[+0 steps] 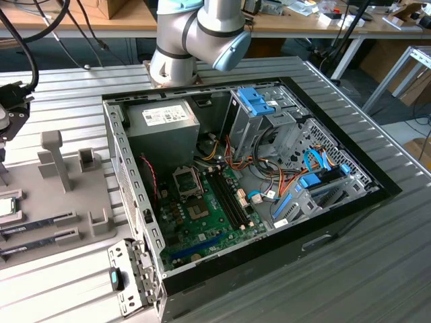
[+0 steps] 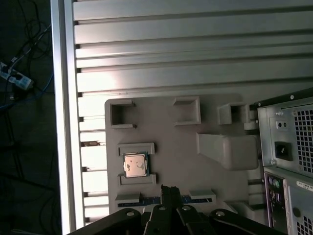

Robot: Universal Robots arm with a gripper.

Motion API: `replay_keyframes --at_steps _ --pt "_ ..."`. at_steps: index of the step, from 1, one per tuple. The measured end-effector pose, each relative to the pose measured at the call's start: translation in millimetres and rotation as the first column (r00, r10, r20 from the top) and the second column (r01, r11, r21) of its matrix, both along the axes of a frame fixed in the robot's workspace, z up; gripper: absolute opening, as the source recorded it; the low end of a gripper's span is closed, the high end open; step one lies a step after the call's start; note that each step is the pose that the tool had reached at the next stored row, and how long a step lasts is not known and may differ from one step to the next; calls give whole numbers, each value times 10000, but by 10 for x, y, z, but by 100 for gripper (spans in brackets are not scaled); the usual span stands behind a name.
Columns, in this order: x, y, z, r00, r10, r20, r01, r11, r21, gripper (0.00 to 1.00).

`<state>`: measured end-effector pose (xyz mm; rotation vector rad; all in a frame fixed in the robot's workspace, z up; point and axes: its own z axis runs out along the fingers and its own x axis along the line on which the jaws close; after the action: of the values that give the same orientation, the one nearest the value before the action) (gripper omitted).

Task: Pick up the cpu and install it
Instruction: 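Reach for the cpu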

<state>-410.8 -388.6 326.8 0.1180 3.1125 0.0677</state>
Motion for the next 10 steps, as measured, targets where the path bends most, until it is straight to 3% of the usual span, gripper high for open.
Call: replay_keyframes --at_steps 10 --pt "-4 0 -54 10000 0 0 0 10000 -4 11"
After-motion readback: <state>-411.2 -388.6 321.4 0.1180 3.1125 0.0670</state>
